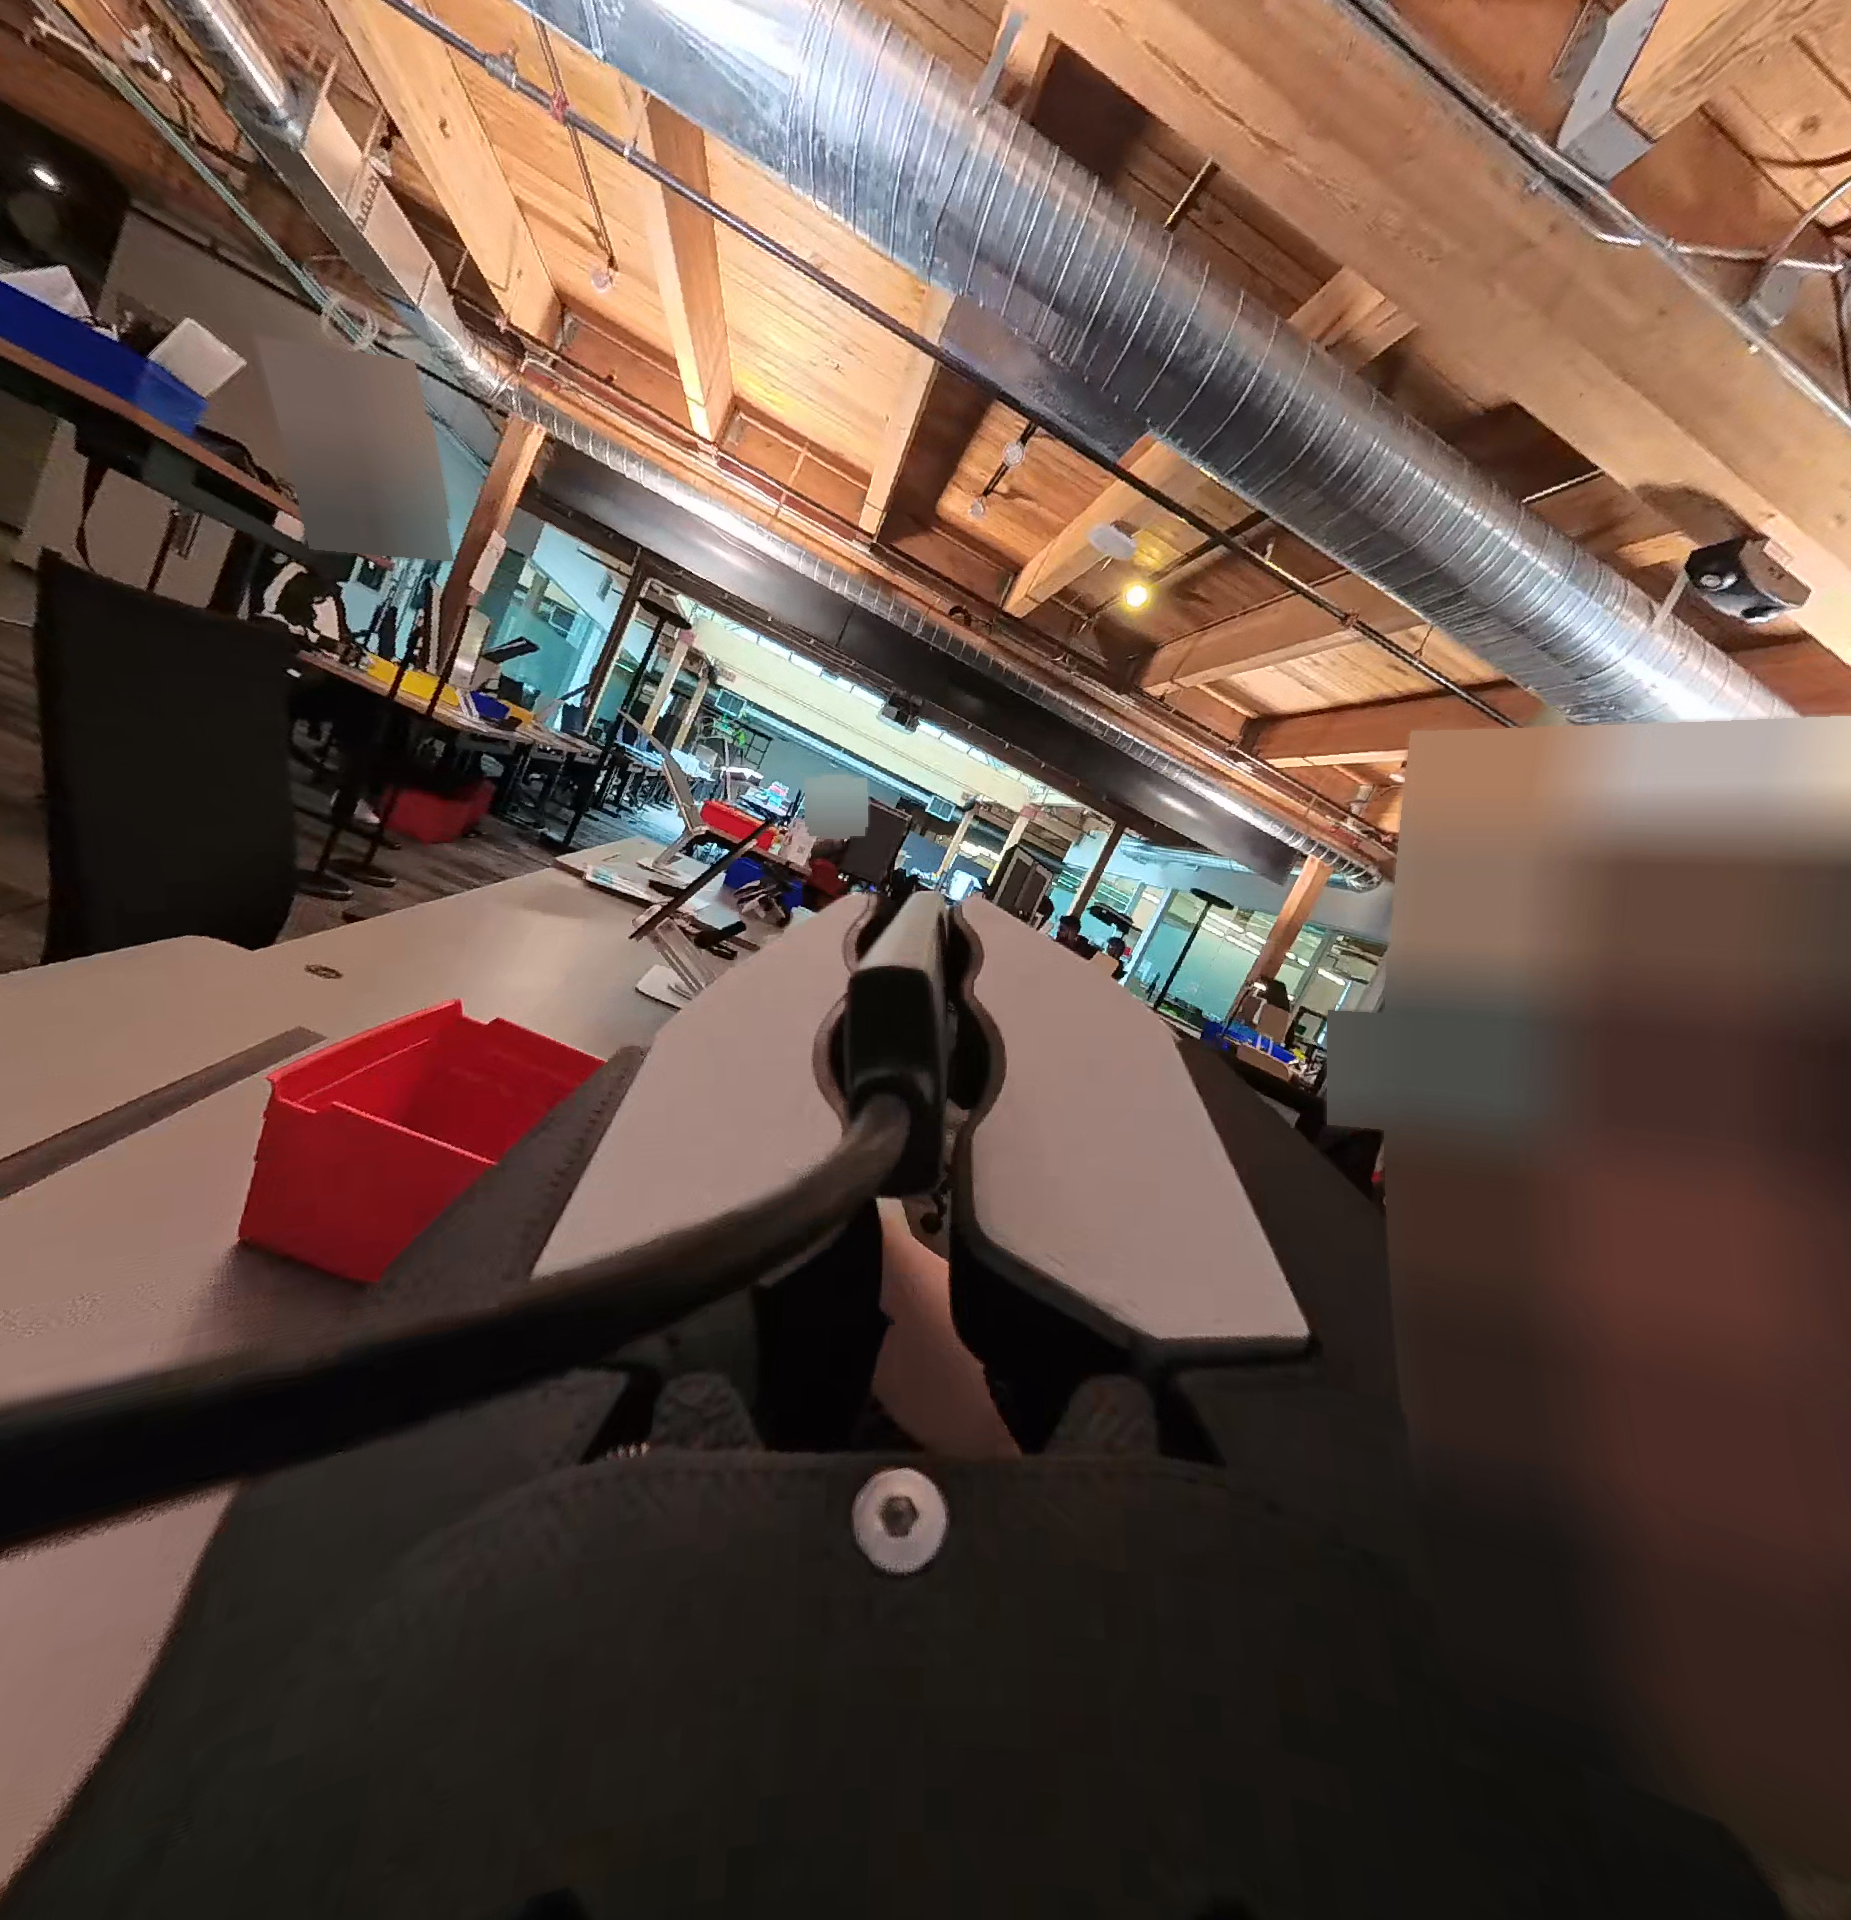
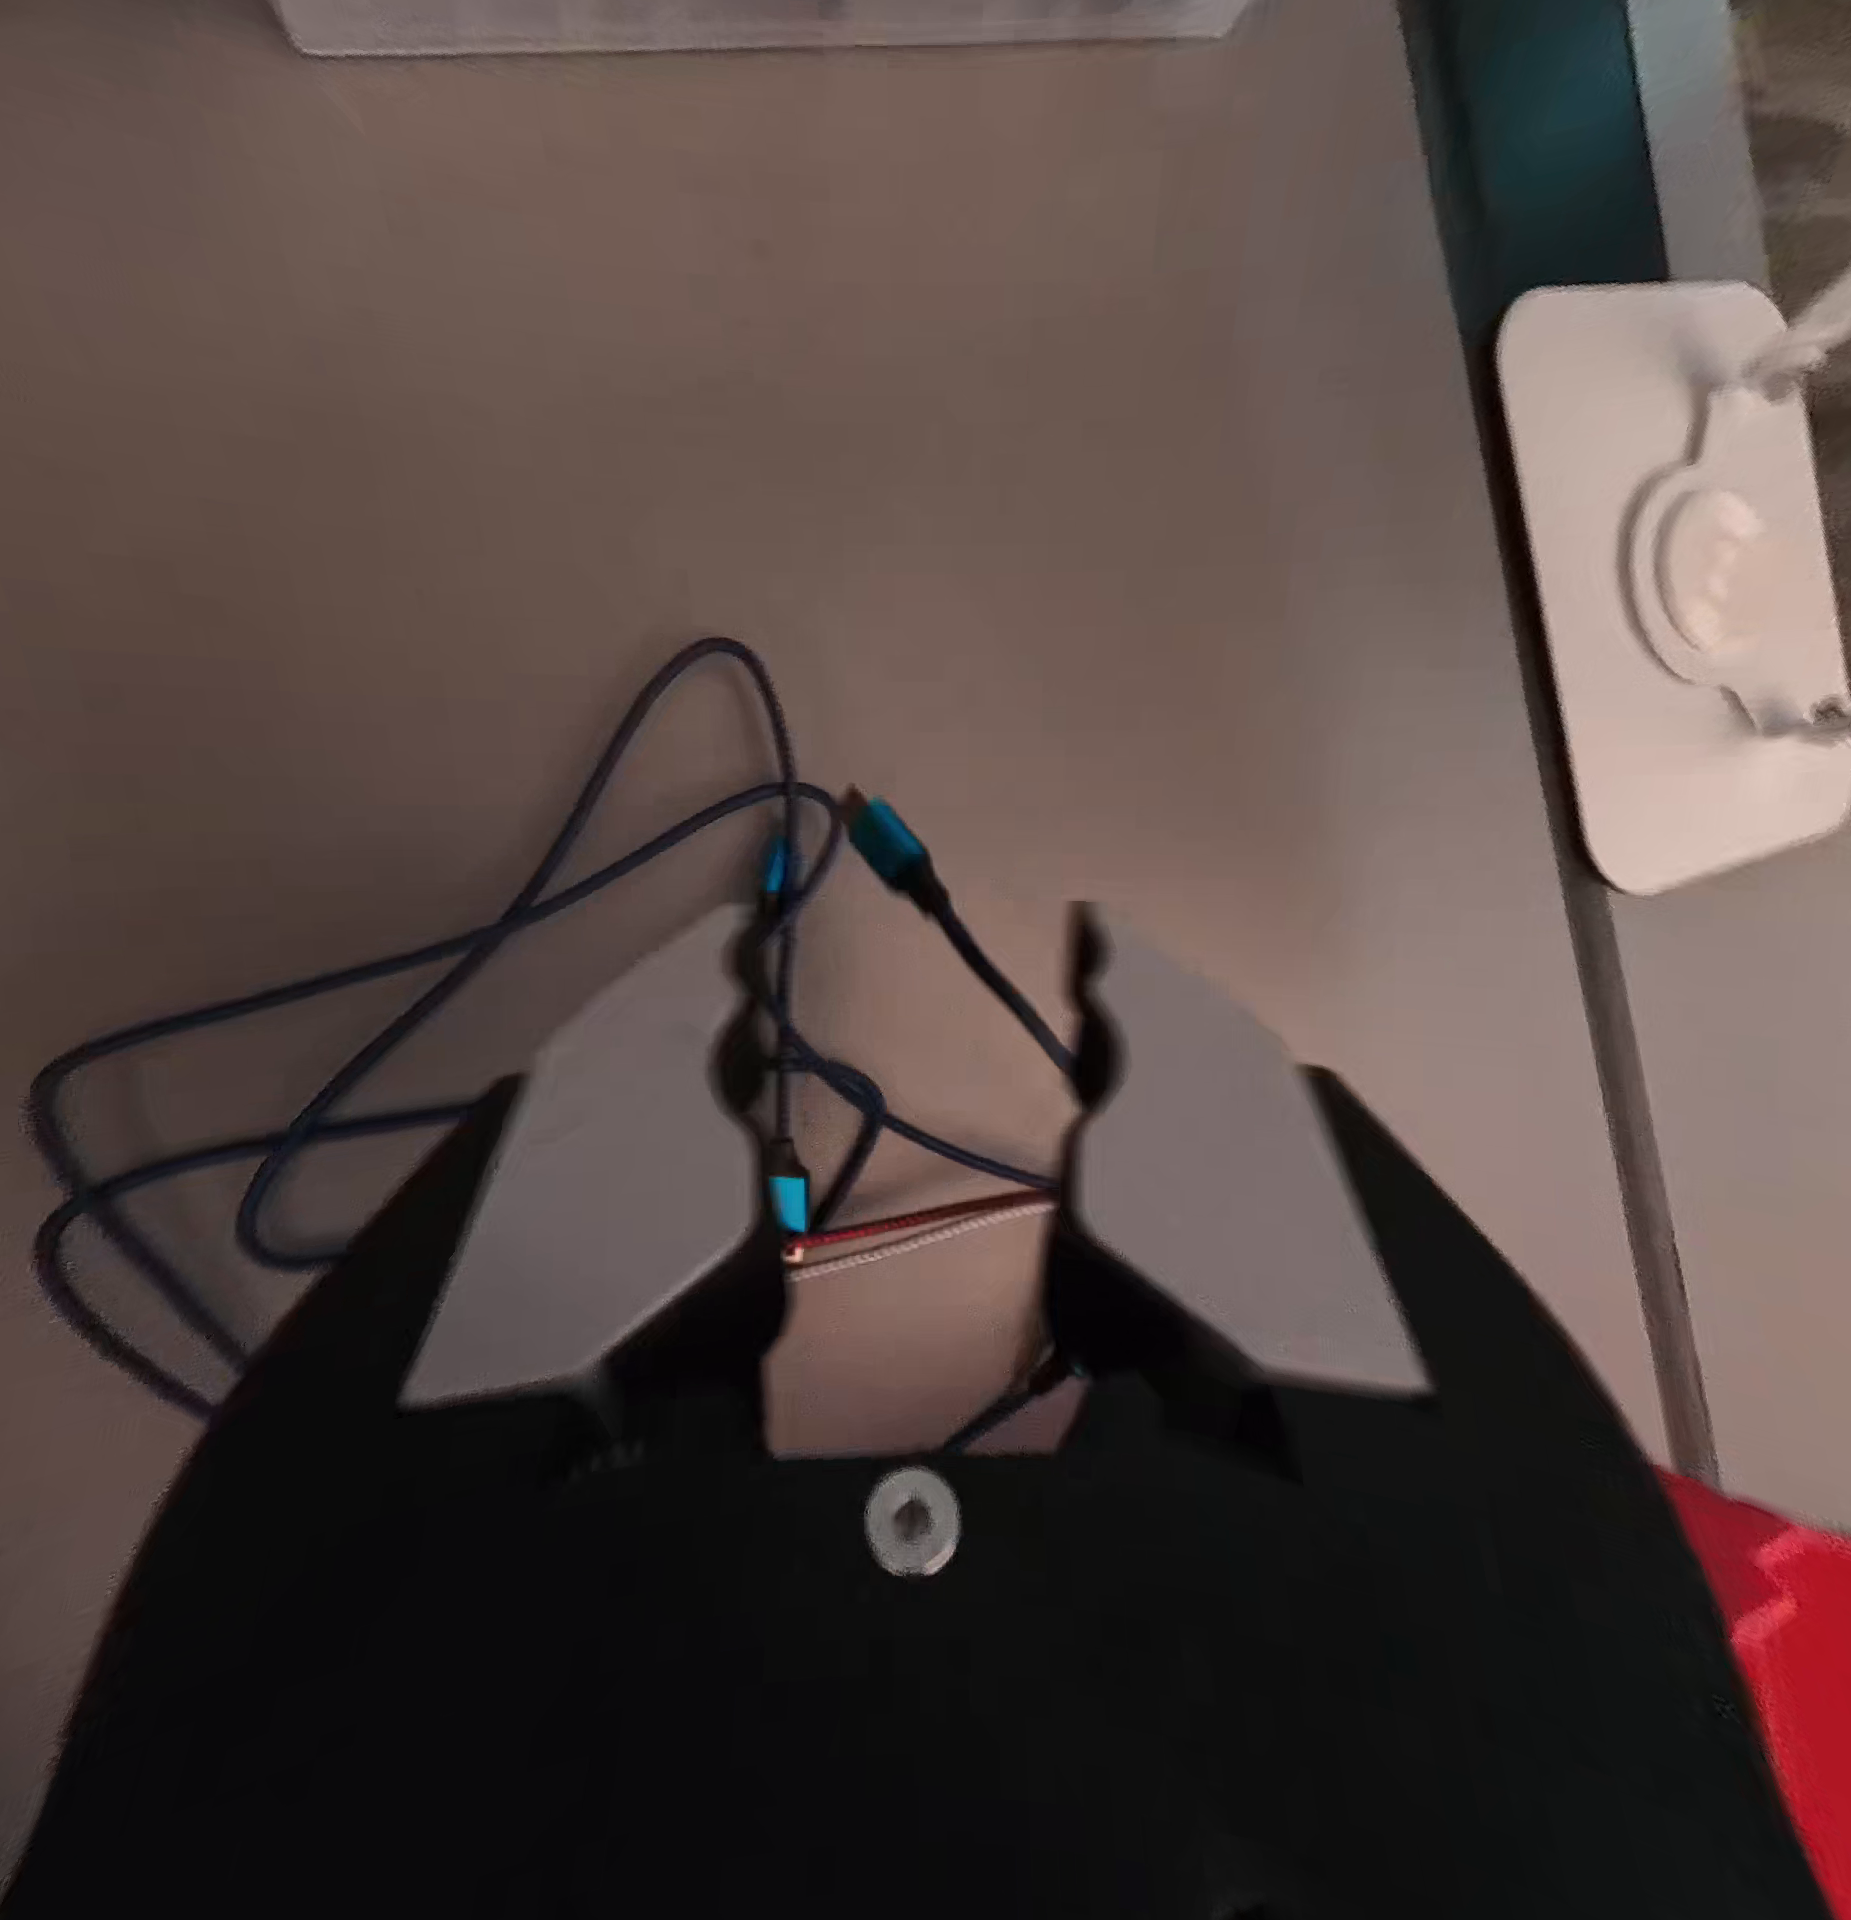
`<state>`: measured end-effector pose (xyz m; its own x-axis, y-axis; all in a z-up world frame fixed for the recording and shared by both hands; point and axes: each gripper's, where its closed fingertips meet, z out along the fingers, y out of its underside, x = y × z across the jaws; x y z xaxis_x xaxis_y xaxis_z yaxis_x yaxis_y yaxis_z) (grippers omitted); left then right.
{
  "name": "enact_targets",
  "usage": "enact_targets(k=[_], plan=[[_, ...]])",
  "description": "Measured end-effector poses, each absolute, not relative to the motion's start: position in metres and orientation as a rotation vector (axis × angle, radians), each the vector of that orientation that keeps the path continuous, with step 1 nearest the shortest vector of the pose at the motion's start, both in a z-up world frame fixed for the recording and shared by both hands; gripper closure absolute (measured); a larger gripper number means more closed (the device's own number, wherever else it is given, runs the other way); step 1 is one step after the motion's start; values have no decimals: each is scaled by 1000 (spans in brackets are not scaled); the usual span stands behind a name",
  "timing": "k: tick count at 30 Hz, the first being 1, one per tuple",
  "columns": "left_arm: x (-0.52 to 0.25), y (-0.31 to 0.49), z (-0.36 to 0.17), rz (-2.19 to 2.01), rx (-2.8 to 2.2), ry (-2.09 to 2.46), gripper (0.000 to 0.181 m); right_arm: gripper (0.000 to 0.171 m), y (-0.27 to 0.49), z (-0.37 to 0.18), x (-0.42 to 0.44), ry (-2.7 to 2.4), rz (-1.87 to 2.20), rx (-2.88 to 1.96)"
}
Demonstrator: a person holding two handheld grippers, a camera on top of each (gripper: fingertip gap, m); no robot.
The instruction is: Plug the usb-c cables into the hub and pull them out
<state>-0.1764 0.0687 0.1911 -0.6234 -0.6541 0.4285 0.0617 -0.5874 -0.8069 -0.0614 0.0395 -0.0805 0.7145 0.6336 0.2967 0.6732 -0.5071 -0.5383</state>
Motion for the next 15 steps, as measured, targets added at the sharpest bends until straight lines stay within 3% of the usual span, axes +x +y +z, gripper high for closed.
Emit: enact_targets(k=[1,5,9,15], plan=[[-176,68,191,-2241,-1034,1099,173,90,42,-79,-55,-944,-130,-2303],[-174,70,189,-2241,-1047,1092,173,67,43,-58,-30,-699,-223,-2350],[-174,72,190,-2253,-1054,1075,173,46,33,-50,-22,-442,-20,-2408],[-176,66,193,-2250,-1030,1099,172,32,23,-123,-2,-244,191,-2780]])
